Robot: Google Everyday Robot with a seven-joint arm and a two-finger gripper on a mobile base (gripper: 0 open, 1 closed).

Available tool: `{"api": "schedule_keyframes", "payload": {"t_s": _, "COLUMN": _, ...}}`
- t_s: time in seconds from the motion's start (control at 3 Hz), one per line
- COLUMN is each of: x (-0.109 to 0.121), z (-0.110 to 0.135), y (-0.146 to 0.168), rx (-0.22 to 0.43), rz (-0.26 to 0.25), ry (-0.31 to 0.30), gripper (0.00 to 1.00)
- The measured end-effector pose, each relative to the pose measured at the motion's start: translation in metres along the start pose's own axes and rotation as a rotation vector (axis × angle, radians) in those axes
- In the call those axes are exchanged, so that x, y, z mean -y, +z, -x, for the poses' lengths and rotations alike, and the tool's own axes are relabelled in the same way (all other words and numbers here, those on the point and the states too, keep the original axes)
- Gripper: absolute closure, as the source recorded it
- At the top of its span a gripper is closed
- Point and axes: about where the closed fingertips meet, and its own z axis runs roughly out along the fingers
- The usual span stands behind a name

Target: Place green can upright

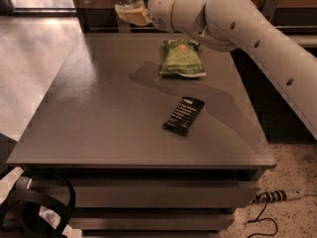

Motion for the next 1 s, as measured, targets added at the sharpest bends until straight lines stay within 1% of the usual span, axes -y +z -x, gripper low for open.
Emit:
{"api": "schedule_keyframes", "payload": {"t_s": 0.33, "x": -0.005, "z": 0.002, "y": -0.002, "rx": 0.018, "rz": -0.023, "ry": -0.067, "gripper": 1.00}}
{"api": "schedule_keyframes", "payload": {"t_s": 0.67, "x": -0.005, "z": 0.012, "y": -0.013, "rx": 0.070, "rz": -0.047, "ry": -0.223, "gripper": 1.00}}
{"api": "schedule_keyframes", "payload": {"t_s": 1.0, "x": 0.001, "z": 0.027, "y": -0.026, "rx": 0.120, "rz": -0.048, "ry": -0.439, "gripper": 1.00}}
